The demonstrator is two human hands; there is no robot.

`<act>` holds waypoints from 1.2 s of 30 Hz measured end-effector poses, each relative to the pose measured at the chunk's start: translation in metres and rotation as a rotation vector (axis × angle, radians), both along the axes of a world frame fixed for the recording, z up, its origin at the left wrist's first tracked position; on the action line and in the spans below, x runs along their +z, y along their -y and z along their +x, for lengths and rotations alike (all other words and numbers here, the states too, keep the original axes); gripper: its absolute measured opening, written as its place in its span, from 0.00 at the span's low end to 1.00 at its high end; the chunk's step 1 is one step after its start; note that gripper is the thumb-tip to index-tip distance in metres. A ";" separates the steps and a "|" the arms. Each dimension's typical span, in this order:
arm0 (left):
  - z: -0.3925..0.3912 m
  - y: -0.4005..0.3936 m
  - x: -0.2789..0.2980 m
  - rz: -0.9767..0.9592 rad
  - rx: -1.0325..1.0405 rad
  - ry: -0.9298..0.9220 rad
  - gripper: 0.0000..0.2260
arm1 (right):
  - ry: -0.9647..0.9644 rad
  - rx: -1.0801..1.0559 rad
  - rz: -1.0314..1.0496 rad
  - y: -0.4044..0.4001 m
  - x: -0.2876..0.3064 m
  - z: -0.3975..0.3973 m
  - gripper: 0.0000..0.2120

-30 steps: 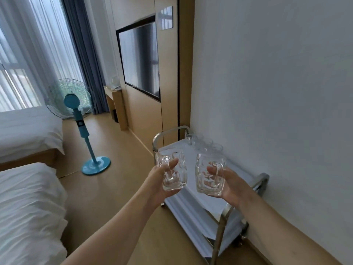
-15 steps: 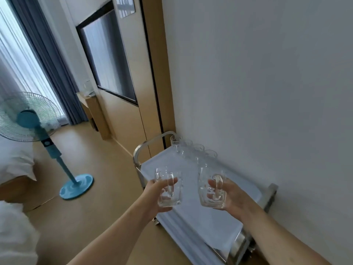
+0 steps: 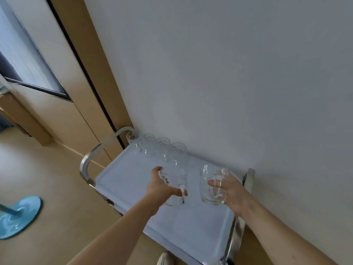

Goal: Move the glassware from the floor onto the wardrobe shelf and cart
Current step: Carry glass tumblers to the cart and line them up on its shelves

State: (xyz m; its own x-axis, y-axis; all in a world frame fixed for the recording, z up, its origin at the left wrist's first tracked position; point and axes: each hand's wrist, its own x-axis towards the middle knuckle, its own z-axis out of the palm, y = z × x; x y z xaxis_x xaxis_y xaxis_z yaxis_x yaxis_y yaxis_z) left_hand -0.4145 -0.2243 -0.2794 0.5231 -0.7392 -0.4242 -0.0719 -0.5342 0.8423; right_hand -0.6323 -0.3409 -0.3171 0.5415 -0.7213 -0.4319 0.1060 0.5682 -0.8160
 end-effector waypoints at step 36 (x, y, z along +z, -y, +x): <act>0.058 0.244 -0.098 0.025 -1.271 0.739 0.55 | -0.691 -0.431 -0.226 0.061 -0.113 0.048 0.51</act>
